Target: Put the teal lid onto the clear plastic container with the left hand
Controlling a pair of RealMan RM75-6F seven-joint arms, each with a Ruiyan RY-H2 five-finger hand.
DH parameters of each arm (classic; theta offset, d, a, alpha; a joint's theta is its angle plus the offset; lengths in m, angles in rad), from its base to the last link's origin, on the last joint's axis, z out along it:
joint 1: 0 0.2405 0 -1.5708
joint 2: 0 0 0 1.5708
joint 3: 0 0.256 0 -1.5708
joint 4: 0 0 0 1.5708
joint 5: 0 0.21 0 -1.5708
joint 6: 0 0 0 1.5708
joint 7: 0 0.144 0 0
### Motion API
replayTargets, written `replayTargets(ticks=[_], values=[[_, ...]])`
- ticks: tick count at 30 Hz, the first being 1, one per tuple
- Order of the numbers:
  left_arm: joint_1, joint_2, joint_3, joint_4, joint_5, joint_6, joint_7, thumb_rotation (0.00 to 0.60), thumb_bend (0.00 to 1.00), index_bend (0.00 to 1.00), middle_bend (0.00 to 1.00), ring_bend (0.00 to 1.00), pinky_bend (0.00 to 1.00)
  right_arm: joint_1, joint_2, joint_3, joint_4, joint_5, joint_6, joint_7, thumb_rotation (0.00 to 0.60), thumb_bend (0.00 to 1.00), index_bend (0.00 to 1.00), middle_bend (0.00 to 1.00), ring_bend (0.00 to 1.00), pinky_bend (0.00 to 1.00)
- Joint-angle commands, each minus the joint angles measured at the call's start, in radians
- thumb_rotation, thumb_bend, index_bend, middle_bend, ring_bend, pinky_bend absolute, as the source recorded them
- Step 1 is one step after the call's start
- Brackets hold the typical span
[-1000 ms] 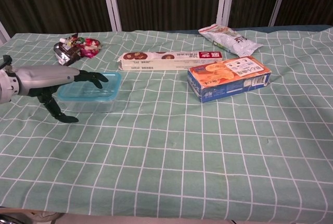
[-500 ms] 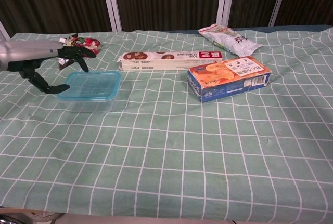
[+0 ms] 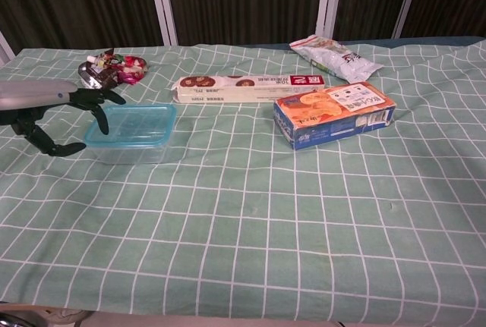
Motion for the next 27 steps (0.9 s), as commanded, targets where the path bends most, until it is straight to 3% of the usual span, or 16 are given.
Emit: replayTargets(ticks=[1,27], values=[[0.001,-0.007,-0.001,0.007,0.001,-0.003,0.002,0.600,0.44,0.00,0.25,0.00,0.00,0.000,0.001,0.000,-0.001,0.000,-0.001,0.000,0.600,0.19,0.00,0.02,0.00,0.00],[0.000,-0.046,0.012,0.047,-0.016,-0.067,0.029,0.600,0.43,0.00,0.25,0.00,0.00,-0.002,0.003,0.000,0.001,-0.001,0.004,0.007,0.600,0.19,0.00,0.02,0.00,0.00]])
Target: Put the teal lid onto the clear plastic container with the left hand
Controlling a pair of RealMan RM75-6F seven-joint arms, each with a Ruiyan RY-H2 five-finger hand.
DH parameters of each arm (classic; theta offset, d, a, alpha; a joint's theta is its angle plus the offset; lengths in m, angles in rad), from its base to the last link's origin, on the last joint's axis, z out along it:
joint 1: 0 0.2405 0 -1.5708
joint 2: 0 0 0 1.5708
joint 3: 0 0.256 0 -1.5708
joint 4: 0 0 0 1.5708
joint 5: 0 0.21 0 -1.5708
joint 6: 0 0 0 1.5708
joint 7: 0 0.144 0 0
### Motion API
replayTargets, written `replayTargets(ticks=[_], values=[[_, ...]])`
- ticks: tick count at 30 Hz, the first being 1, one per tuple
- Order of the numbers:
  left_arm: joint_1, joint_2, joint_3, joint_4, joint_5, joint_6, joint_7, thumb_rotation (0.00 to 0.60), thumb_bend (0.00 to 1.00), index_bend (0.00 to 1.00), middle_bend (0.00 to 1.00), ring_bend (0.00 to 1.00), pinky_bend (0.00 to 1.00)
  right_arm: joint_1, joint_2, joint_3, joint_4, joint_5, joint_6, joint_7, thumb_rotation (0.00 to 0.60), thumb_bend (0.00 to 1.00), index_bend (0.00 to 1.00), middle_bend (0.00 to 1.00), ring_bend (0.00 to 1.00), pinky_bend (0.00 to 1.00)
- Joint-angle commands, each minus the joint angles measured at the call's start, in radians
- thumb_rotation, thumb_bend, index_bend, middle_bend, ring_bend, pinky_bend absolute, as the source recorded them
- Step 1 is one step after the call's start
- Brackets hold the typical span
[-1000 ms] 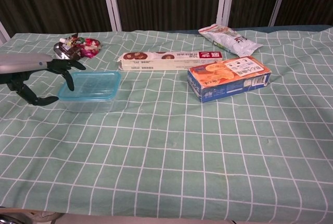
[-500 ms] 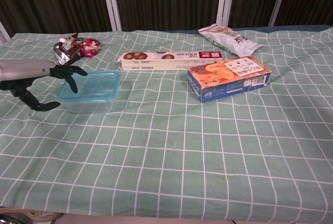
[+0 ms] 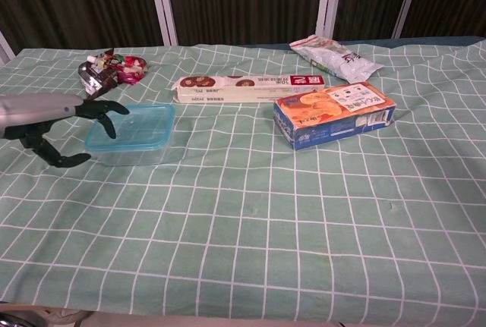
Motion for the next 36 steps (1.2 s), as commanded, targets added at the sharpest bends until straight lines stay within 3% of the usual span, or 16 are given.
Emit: replayTargets(ticks=[1,12,25,36], values=[[-0.001,-0.004,0.001,0.006,-0.001,-0.005,0.002,0.600,0.43,0.00,0.25,0.00,0.00,0.001,0.000,0.000,0.000,0.000,-0.001,-0.001,0.600,0.19,0.00,0.03,0.00,0.00],[0.019,0.013,-0.070,-0.013,0.065,0.139,-0.047,0.600,0.44,0.00,0.21,0.00,0.00,-0.001,0.001,-0.001,0.001,-0.004,0.003,0.002,0.600,0.19,0.00,0.03,0.00,0.00],[-0.021,-0.082,-0.086,0.106,-0.013,0.062,-0.015,0.600,0.55,0.00,0.20,0.00,0.00,-0.003,0.006,-0.004,0.006,-0.010,0.010,0.019,0.600,0.19,0.00,0.03,0.00,0.00],[-0.022,-0.095,-0.086,0.139,-0.061,0.043,0.020,0.600,0.57,0.00,0.21,0.00,0.00,-0.004,0.007,-0.003,0.009,-0.011,0.013,0.025,0.600,0.19,0.00,0.03,0.00,0.00]])
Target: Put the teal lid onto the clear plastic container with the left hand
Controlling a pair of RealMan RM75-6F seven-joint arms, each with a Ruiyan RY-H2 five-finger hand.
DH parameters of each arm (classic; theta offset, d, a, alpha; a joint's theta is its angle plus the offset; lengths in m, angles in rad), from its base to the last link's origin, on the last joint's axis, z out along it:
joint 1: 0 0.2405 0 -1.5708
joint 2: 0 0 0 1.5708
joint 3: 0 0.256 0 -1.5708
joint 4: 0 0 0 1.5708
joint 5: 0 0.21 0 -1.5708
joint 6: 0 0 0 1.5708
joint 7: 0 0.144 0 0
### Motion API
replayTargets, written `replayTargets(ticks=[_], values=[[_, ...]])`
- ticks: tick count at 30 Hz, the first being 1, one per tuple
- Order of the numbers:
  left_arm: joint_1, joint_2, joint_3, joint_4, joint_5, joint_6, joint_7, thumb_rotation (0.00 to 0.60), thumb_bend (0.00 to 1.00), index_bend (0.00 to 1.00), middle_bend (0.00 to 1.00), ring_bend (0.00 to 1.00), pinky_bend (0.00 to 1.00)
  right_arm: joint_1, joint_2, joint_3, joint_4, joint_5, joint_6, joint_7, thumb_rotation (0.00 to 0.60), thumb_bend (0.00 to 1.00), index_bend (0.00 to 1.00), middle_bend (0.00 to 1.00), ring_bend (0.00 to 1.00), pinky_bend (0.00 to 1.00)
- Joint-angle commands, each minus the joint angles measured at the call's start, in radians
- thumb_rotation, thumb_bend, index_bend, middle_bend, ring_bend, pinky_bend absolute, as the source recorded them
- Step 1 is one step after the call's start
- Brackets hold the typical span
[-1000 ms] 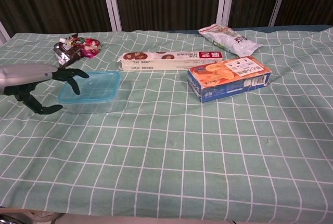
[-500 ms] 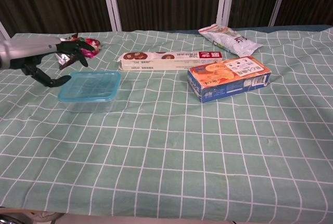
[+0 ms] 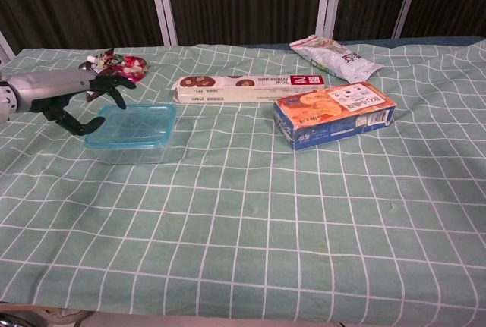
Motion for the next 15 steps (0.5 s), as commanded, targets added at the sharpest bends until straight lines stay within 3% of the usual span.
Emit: replayTargets(ticks=[1,15], values=[[-0.001,0.002,0.008,0.005,-0.011,-0.015,0.014,0.600,0.56,0.00,0.22,0.00,0.00,0.001,-0.001,-0.001,0.000,-0.002,-0.002,-0.005,0.600,0.19,0.00,0.03,0.00,0.00],[-0.003,-0.017,0.022,0.033,-0.035,-0.044,0.041,0.600,0.56,0.00,0.26,0.00,0.00,0.000,-0.001,0.001,-0.002,0.003,-0.003,-0.008,0.600,0.19,0.00,0.03,0.00,0.00]])
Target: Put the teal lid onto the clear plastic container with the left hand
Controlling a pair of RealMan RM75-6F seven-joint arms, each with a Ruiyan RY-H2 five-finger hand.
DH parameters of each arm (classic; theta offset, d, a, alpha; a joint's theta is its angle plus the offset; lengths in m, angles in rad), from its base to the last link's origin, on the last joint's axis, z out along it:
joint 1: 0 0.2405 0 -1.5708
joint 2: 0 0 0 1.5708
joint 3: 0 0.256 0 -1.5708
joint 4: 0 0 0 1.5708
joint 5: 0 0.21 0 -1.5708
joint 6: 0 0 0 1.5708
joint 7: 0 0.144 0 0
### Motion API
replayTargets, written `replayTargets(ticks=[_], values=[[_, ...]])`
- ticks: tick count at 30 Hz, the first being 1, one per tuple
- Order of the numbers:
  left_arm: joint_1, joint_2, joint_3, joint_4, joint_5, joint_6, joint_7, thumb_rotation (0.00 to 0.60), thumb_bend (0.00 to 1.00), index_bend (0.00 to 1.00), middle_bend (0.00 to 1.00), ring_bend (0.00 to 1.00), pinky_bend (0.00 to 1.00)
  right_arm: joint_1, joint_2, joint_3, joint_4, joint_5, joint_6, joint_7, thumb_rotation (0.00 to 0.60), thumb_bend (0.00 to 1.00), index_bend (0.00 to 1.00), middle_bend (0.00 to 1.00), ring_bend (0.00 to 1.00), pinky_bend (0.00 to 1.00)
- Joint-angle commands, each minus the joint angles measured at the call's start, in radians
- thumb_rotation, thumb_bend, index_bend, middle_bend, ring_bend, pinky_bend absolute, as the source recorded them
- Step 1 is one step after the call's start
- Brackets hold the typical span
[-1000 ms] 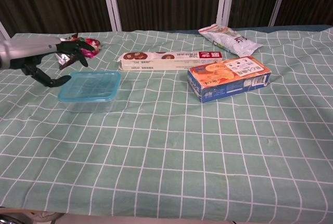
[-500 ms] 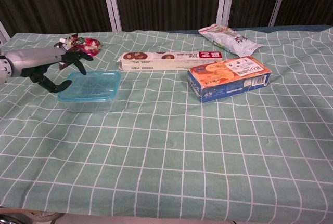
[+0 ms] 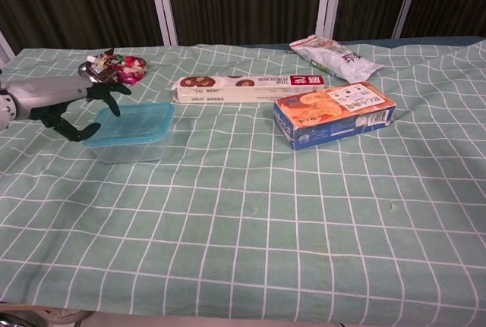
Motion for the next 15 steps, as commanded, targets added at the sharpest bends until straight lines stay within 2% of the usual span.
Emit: replayTargets(ticks=[1,15], values=[[0.001,-0.003,0.005,0.002,0.004,-0.002,0.003,0.600,0.56,0.00,0.26,0.00,0.00,0.000,0.000,0.000,0.000,-0.001,0.000,-0.001,0.600,0.19,0.00,0.03,0.00,0.00],[0.004,-0.019,0.023,0.020,0.013,-0.024,0.006,0.600,0.56,0.00,0.25,0.03,0.00,0.002,-0.001,0.000,-0.003,0.003,-0.008,-0.010,0.600,0.19,0.00,0.03,0.00,0.00]])
